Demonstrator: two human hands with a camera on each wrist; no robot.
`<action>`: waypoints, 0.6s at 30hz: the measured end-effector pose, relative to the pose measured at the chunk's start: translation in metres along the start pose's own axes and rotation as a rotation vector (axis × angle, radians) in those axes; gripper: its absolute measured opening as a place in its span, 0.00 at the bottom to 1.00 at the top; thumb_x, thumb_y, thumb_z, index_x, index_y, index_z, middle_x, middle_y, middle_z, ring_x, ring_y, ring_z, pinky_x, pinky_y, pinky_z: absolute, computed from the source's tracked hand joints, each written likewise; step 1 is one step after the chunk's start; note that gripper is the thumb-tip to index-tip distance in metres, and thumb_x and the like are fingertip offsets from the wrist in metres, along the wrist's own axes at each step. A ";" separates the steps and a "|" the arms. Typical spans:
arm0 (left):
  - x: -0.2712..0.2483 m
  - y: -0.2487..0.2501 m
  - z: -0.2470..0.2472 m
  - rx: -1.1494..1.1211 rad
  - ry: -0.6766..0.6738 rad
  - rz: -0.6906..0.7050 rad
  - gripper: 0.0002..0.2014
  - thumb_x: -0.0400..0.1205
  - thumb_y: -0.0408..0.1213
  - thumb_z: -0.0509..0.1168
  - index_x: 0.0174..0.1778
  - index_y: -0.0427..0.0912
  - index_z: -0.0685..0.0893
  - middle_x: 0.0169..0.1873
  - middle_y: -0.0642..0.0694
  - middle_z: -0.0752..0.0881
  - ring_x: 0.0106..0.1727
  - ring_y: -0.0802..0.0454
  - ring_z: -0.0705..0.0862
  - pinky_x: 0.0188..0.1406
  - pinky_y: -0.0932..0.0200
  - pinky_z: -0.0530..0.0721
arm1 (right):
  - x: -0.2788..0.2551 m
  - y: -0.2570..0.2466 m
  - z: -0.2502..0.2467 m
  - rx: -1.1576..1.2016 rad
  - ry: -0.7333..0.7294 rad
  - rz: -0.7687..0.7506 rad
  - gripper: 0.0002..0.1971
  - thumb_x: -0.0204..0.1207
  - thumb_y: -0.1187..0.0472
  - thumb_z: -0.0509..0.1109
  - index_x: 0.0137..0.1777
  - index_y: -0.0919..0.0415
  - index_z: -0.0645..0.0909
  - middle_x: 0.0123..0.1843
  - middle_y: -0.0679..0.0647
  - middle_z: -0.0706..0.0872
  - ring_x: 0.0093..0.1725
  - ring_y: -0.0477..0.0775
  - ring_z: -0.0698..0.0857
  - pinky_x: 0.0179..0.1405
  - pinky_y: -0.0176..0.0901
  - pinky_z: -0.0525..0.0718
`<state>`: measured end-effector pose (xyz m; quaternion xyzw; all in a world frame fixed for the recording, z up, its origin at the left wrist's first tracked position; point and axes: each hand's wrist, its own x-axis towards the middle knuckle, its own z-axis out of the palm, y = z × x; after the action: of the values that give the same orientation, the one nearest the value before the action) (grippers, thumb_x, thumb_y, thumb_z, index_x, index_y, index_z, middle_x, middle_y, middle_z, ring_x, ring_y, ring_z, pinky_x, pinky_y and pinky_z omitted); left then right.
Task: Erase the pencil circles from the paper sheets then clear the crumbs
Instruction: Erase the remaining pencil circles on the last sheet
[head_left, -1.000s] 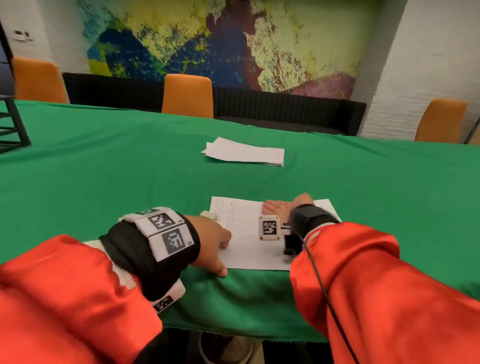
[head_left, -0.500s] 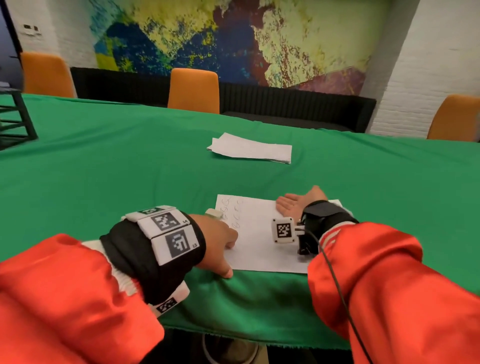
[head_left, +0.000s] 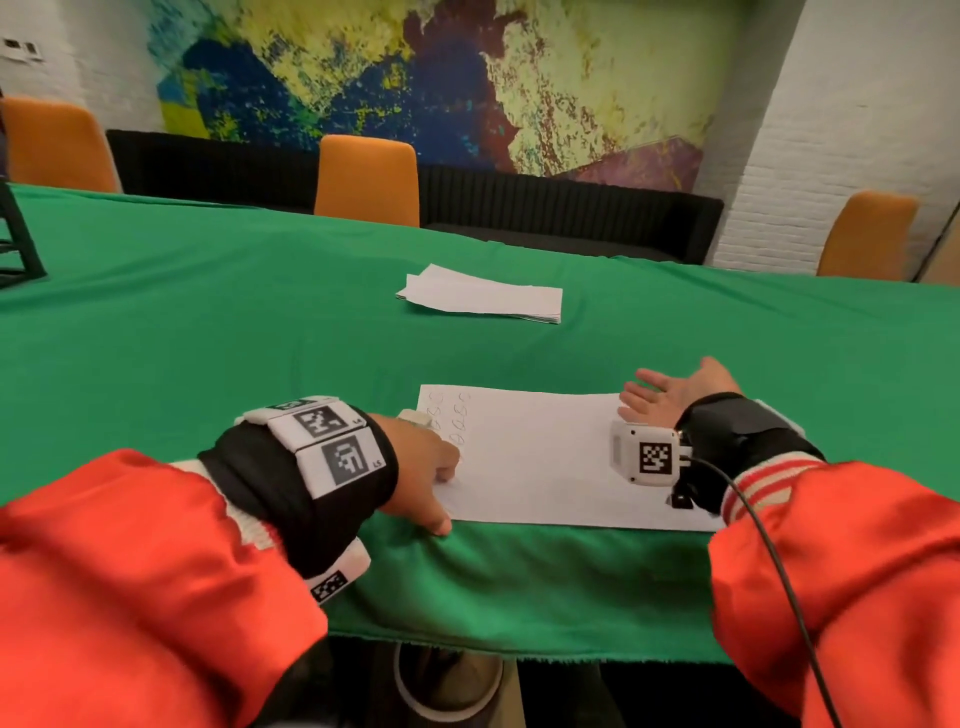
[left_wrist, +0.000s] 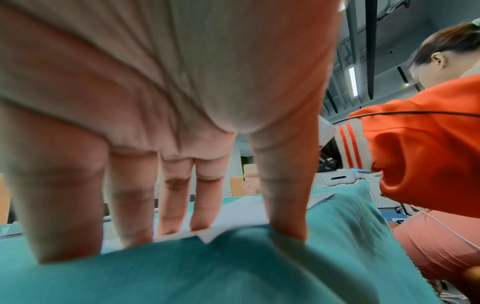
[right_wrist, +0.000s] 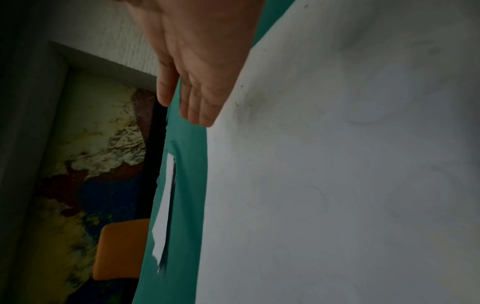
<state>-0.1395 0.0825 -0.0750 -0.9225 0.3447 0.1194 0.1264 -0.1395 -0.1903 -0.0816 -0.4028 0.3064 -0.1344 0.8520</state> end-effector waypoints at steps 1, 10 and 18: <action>-0.001 0.001 0.000 -0.001 0.003 -0.003 0.26 0.79 0.55 0.66 0.71 0.49 0.71 0.68 0.49 0.77 0.65 0.48 0.77 0.47 0.63 0.66 | -0.004 0.006 -0.001 -0.017 -0.025 0.019 0.39 0.82 0.38 0.35 0.79 0.70 0.60 0.81 0.65 0.61 0.80 0.62 0.61 0.79 0.56 0.57; -0.007 -0.001 0.007 -0.050 0.006 -0.006 0.28 0.80 0.54 0.64 0.75 0.50 0.69 0.71 0.48 0.75 0.68 0.48 0.76 0.58 0.63 0.71 | -0.024 0.006 -0.042 -0.064 0.214 -0.135 0.31 0.84 0.44 0.40 0.81 0.62 0.57 0.80 0.60 0.65 0.76 0.61 0.69 0.65 0.55 0.71; -0.007 -0.030 -0.013 -0.247 0.082 -0.041 0.24 0.79 0.52 0.68 0.71 0.53 0.75 0.72 0.49 0.74 0.72 0.51 0.74 0.72 0.55 0.70 | -0.078 0.035 0.015 -0.244 -0.184 -0.042 0.27 0.85 0.45 0.51 0.71 0.68 0.69 0.74 0.65 0.71 0.72 0.63 0.72 0.69 0.56 0.71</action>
<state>-0.1230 0.1041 -0.0565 -0.9419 0.3135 0.1204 0.0002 -0.1907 -0.1213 -0.0692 -0.5202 0.2326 -0.0767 0.8182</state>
